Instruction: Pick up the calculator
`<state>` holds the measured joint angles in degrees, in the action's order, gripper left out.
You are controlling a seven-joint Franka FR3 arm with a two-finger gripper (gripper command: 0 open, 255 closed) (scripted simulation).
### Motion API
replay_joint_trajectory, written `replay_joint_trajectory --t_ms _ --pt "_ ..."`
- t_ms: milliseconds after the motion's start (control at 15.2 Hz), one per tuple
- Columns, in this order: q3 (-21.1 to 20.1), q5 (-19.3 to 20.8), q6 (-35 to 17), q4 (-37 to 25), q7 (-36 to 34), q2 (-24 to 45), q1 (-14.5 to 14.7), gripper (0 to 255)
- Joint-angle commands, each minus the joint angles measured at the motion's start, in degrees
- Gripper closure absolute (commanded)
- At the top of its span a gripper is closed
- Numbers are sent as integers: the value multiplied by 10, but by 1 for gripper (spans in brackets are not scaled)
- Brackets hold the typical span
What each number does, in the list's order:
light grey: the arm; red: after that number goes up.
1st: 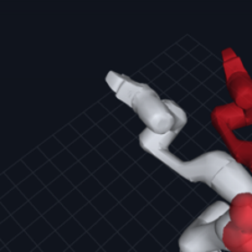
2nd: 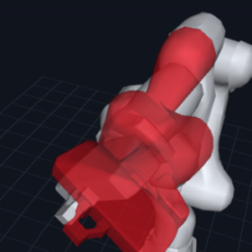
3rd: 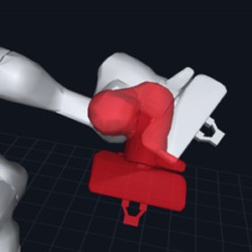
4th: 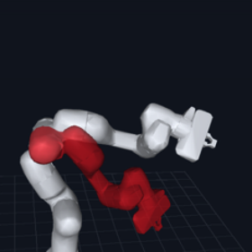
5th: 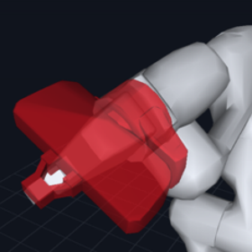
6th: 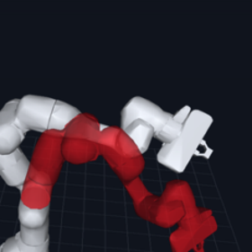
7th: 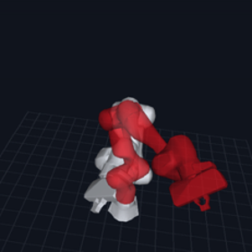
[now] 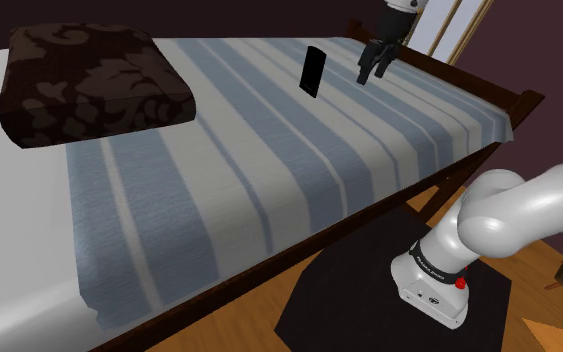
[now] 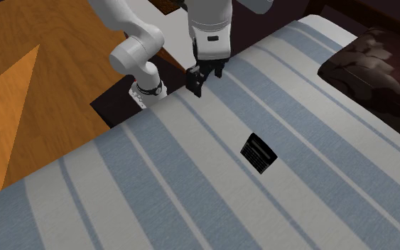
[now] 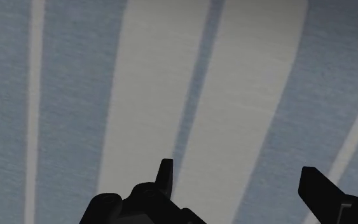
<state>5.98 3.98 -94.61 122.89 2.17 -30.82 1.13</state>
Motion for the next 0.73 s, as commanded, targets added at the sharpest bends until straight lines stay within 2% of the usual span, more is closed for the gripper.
replay_joint_trajectory --t_ms 0,330,660 --pt "8 -1 -1 -48 7 51 0 0" --pt "24 -11 0 -163 23 170 -1 0" --pt "39 -29 23 -305 42 296 -7 0"
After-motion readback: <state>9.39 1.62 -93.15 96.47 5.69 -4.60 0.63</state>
